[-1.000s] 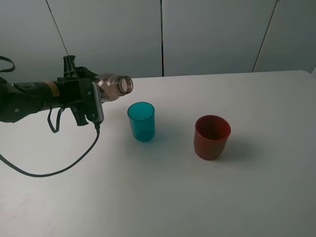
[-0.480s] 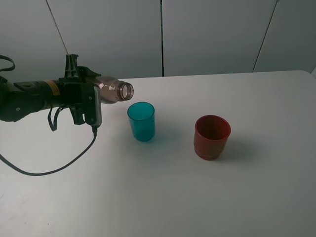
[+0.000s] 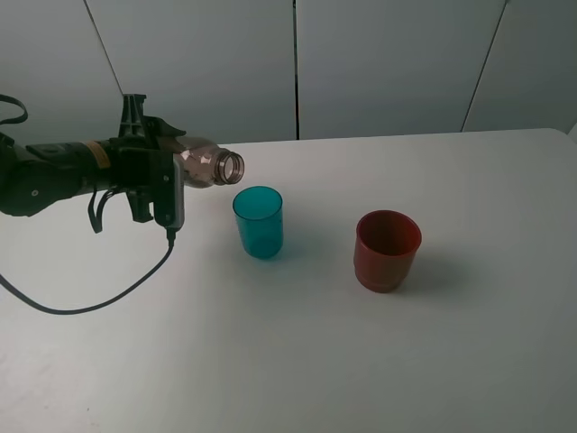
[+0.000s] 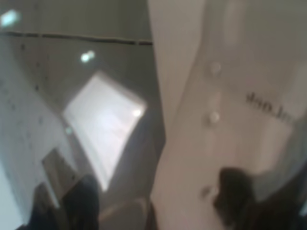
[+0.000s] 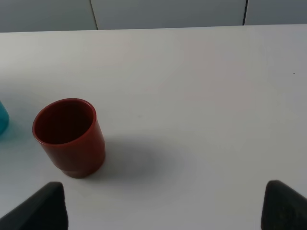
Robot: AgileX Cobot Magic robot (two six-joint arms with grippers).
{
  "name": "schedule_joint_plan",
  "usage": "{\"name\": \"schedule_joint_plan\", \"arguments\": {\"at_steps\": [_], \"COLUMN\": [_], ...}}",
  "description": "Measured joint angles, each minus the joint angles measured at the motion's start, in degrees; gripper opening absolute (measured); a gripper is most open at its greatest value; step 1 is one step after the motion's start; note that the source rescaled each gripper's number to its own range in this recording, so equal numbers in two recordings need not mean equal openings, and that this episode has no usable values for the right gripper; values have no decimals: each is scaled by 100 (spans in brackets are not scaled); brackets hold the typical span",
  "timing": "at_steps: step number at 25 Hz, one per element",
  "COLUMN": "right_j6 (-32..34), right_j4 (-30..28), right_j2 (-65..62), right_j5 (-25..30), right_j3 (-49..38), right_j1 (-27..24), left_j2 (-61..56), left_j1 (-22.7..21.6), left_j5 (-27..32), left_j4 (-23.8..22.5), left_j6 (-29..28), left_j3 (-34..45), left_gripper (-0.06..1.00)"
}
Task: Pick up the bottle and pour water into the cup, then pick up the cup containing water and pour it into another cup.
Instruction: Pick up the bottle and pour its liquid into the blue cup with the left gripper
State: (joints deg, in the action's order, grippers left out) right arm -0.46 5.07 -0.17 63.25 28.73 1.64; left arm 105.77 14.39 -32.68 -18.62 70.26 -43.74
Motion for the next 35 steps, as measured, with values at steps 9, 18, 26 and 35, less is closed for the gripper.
{"name": "schedule_joint_plan", "arguments": {"at_steps": [9, 18, 26, 35], "right_j6": [0, 0, 0, 0], "right_j4": [0, 0, 0, 0], "right_j2": [0, 0, 0, 0], "right_j5": [0, 0, 0, 0], "right_j3": [0, 0, 0, 0], "right_j1": [0, 0, 0, 0], "left_j2": [0, 0, 0, 0], "left_j1": [39, 39, 39, 39], "left_j5": [88, 158, 170, 160], "left_j4": [-126, -213, -270, -407], "left_j6": [65, 483, 650, 817], "left_j3": [-260, -260, -260, -260], "left_gripper": [1, 1, 1, 1]}}
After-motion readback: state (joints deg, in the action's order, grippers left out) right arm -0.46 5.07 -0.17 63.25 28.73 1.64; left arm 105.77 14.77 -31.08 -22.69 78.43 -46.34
